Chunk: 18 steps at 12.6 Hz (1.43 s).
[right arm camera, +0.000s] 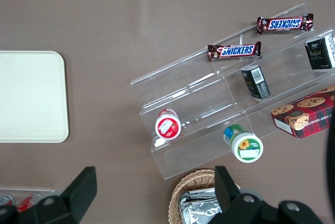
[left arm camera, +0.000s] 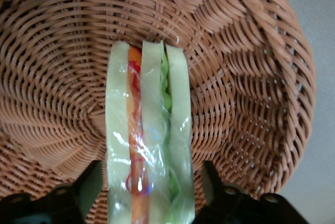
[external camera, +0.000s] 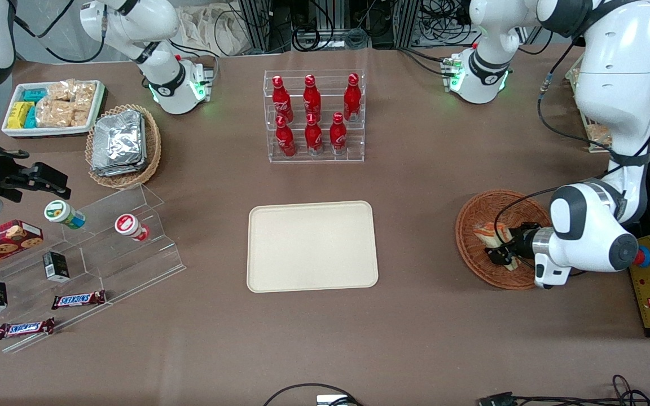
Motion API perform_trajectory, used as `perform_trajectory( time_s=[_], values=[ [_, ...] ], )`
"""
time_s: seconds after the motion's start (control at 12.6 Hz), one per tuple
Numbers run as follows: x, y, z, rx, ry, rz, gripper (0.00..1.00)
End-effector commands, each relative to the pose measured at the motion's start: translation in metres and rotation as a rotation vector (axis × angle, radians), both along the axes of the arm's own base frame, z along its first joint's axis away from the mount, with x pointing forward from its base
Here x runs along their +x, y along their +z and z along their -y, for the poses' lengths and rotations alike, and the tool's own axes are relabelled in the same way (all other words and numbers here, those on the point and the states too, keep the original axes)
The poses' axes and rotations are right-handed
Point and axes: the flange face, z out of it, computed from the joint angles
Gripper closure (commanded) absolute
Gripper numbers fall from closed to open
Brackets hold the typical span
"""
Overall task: Place sandwich from basket to tray
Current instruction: 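Lower the left gripper and grasp the wrapped sandwich, then lift it, then carry the sandwich with the left gripper over to the cream tray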
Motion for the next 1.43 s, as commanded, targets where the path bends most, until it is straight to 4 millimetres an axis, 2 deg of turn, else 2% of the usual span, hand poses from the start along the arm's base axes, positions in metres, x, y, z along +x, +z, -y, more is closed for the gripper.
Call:
perform_trajectory(
  time_s=[0.0,0.08,0.24,0.48,0.56,0.71,0.79,0.95,1.03,1.19,1.35],
  values=[
    [-0.004,-0.001,0.007,0.001,0.015,0.018,0.89],
    [-0.003,0.007,0.007,0.001,0.011,0.023,1.00],
    [-0.001,0.038,0.008,-0.003,-0.005,0.050,1.00],
    [-0.002,0.102,0.009,0.004,-0.092,0.106,1.00],
    [-0.004,0.121,0.016,0.004,-0.150,0.126,1.00],
    [-0.007,0.162,0.045,0.030,-0.321,0.198,1.00],
    [-0.008,0.177,0.067,0.033,-0.368,0.212,1.00],
    [-0.004,0.196,0.116,-0.001,-0.444,0.239,1.00],
    [-0.003,0.198,0.135,-0.011,-0.482,0.240,1.00],
    [-0.005,0.188,0.185,-0.013,-0.598,0.242,1.00],
    [-0.007,0.167,0.235,-0.063,-0.658,0.223,1.00]
  ],
)
